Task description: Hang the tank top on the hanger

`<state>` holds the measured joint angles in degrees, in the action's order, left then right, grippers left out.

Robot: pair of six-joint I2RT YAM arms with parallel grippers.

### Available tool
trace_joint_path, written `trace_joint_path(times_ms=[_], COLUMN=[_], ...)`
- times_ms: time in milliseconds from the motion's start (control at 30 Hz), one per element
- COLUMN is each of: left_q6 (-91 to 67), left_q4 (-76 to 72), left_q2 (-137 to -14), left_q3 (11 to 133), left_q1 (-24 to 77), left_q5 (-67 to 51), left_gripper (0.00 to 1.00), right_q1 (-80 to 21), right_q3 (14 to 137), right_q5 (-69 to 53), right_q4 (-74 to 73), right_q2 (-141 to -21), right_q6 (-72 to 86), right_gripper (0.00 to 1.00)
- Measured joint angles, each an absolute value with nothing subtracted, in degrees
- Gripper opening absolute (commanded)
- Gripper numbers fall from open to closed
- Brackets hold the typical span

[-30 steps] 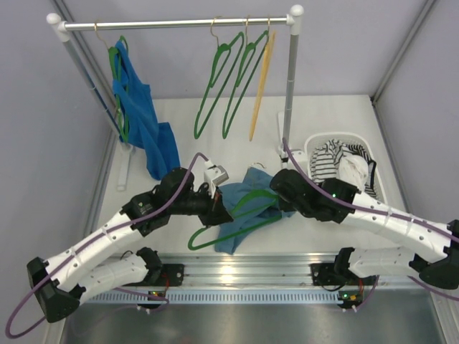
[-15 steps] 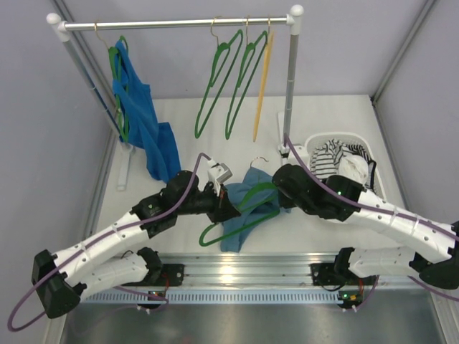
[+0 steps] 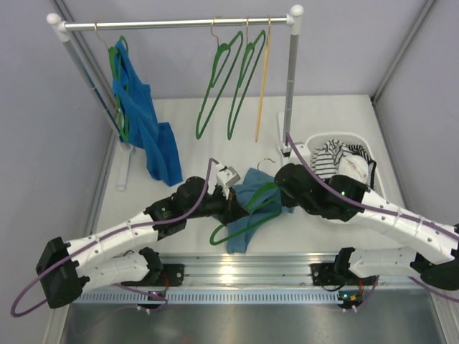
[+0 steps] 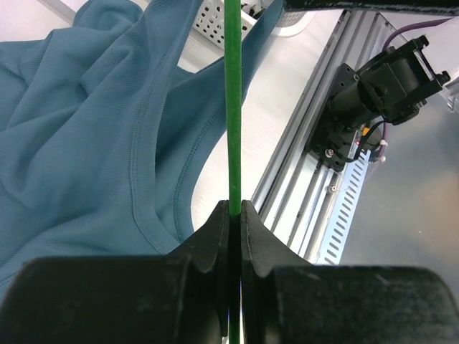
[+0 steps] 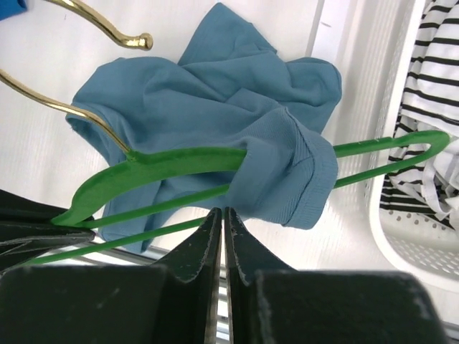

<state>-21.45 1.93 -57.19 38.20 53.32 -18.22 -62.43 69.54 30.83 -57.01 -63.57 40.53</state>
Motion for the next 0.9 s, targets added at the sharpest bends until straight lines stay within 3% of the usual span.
trace_joint_path(times_ms=[133, 233, 433, 633, 800, 900], left_q6=[-21.6, -22.5, -23.4, -23.9, -24.0, -24.1], left_q4=[-1.0, -3.6, -8.1, -10.2, -10.3, -10.2], left_q2=[-58.6, -60.3, -62.6, -64.3, -64.3, -64.3], left_q3=[36.5, 35.3, 34.1, 34.1, 34.1, 34.1], left_q1=[53.4, 53.4, 53.4, 53.7, 54.1, 54.1], left_q5=[-17.7, -17.5, -17.5, -17.6, -17.5, -17.0], left_gripper=[0.0, 0.0, 0.0, 0.0, 0.0, 0.0], right_q1=[-62.4, -62.3, -62.3, -62.3, -62.3, -62.3], right_q3=[68.9, 66.7, 64.2, 64.2, 64.2, 64.2], right_q5=[32.2, 32.3, 30.9, 31.6, 33.3, 34.5], right_q4=[-56.5, -54.4, -47.4, -42.0, -39.4, -38.9], right_q2=[-62.0, -59.4, -57.4, -62.8, -66.8, -67.3], right_q6=[40.2, 38.5, 33.0, 29.0, 27.2, 26.5], right_gripper=[0.34, 0.46, 0.6, 0.63, 0.59, 0.51])
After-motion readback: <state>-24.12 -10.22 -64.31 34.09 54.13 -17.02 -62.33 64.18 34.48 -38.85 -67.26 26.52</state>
